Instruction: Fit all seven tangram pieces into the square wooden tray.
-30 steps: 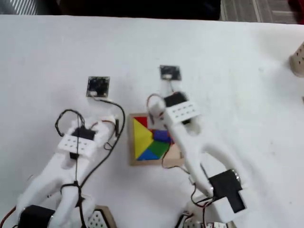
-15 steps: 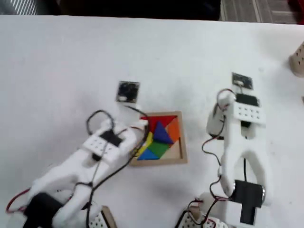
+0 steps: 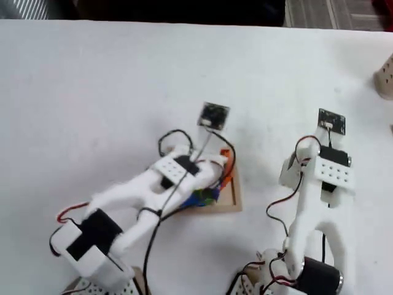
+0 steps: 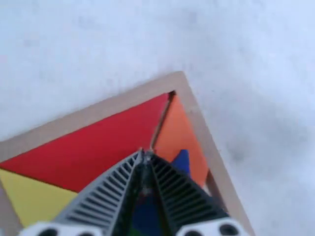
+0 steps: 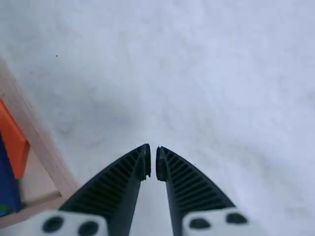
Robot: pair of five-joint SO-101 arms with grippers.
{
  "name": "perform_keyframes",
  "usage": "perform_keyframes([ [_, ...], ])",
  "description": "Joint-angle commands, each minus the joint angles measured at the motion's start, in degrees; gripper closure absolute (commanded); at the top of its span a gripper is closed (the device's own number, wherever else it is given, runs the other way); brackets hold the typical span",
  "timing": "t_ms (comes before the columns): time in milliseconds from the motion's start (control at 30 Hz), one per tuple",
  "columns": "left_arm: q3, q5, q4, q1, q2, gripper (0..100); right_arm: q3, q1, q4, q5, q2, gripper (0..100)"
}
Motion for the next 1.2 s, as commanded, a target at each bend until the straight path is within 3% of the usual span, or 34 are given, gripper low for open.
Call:
perform_keyframes([
  [0, -2.64, -2.11, 0.26, 3.74, -0.31, 98, -0.44, 0.40, -0.75, 0.79, -2.24, 98.1],
  [233, -2.73, -3.34, -2.37, 10.42, -0.31, 98, -0.26, 0.40, -1.45, 0.79, -2.24, 98.1],
  [633, -4.48, -3.52, 0.70, 6.37, -1.27, 98, 0.26, 0.40, -2.15, 0.79, -2.24, 98.1],
  [833, -1.05, -3.96, 4.31, 6.20, -11.91, 98, 0.35, 0.40, -2.24, 0.79, -2.24, 98.1],
  [1000, 10.37, -11.25, 4.40, 14.11, -19.65, 98, 0.35, 0.40, -2.24, 0.79, -2.24, 98.1],
  [1167, 13.98, -10.11, 4.84, 19.03, -18.77, 98, 0.35, 0.40, -2.24, 0.79, -2.24, 98.1],
])
